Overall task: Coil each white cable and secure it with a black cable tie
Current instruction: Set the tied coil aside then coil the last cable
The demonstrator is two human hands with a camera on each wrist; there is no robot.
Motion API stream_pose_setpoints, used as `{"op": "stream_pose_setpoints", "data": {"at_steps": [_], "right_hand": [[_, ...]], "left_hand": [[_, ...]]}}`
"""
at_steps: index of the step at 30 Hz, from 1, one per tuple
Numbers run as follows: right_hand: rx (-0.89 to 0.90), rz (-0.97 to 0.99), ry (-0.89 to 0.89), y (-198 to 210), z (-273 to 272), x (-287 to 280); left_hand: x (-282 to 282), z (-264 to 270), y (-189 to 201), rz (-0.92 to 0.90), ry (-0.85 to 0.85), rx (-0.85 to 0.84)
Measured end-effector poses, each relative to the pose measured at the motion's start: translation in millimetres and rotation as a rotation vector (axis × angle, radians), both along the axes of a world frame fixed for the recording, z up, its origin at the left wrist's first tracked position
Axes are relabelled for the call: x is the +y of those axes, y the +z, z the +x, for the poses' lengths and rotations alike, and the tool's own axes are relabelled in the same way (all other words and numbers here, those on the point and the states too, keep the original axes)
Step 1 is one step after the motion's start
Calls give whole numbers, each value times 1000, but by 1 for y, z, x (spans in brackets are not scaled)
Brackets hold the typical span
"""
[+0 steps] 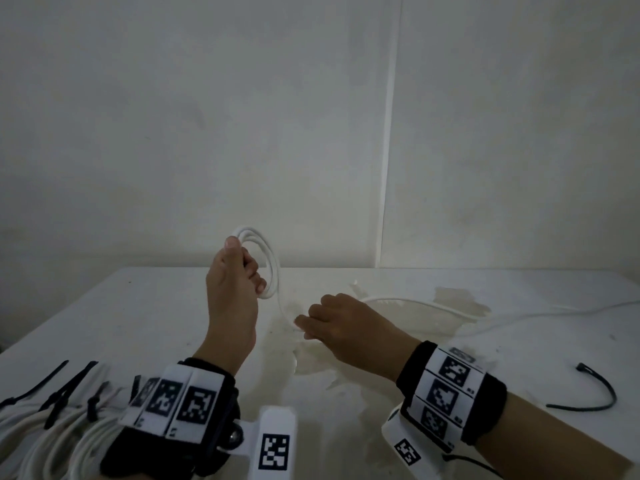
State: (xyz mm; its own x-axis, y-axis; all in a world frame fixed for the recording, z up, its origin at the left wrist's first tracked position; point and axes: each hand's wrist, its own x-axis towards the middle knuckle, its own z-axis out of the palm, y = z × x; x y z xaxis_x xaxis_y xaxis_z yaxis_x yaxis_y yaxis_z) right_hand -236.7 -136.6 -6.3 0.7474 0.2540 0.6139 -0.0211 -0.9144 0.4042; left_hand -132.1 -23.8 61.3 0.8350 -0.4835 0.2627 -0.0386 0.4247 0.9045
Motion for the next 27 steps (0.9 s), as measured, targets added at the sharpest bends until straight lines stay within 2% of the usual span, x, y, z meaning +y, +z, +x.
{"op": "stream_pose_setpoints", "data": {"at_steps": [5, 13, 19, 22, 27], "right_hand": [[-24, -38, 77, 7, 0, 7], [-207, 212, 285, 29, -10, 13], [-223, 202, 236, 44, -21, -3], [-184, 263, 166, 51, -26, -15], [-136, 554, 106, 45, -26, -27]], "left_hand": [[-5, -14, -17, 188, -49, -177], [-4, -32, -24, 363, -241, -346], [2, -34, -25, 473, -316, -424], [6, -32, -25, 508, -382, -367], [13, -41, -22, 494, -495, -134]]}}
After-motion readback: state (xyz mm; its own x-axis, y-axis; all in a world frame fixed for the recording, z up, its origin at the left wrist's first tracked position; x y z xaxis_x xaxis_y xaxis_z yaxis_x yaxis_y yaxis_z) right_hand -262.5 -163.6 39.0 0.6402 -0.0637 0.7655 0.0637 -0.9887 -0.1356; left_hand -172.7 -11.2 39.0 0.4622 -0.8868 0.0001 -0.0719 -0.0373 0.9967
